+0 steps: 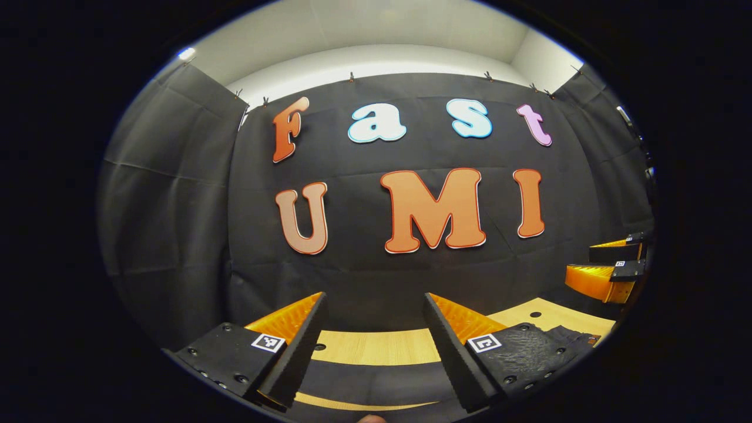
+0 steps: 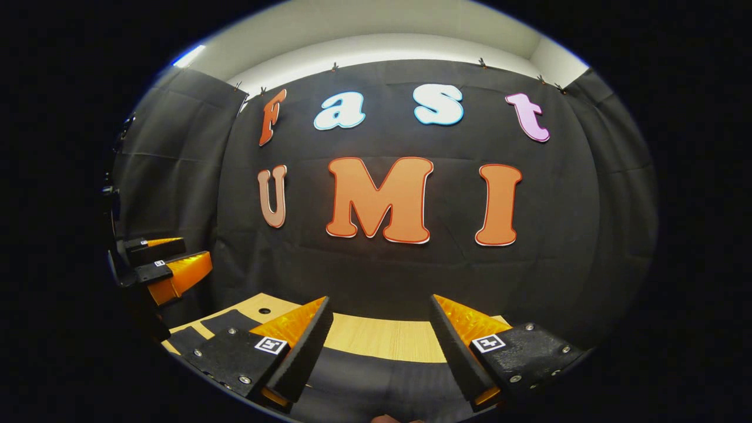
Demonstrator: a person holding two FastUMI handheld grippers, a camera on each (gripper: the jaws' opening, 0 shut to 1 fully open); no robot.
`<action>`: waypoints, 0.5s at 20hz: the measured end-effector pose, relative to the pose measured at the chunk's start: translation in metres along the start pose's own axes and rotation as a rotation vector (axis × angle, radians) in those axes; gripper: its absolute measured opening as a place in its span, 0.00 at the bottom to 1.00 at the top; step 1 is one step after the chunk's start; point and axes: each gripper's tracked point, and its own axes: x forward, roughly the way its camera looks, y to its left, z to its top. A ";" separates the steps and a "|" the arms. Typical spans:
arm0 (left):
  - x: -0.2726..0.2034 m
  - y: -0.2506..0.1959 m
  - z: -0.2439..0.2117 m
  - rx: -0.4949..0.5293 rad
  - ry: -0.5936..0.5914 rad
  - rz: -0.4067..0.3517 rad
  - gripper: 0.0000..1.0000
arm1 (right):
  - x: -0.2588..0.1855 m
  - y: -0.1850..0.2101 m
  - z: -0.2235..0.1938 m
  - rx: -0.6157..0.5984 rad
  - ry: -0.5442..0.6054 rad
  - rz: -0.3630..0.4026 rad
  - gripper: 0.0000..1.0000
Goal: Grasp the waist and the cuffs of the jeans and fold them to make the two legs overlap; first hold the waist and fold one-third of the jeans toward the cuffs, then hold the cuffs and fold the remaining one-third in the same direction to finish folding.
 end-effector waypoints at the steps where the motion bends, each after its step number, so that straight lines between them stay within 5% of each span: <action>1: 0.005 0.002 0.003 0.009 0.004 0.000 0.97 | 0.007 -0.001 0.000 0.013 0.002 -0.015 0.98; 5: 0.019 0.025 0.033 -0.041 -0.022 0.023 0.99 | 0.014 -0.005 0.012 0.091 -0.012 -0.018 0.99; 10: 0.006 0.048 0.018 -0.063 0.006 0.058 1.00 | 0.004 -0.028 0.001 0.077 0.005 -0.076 0.98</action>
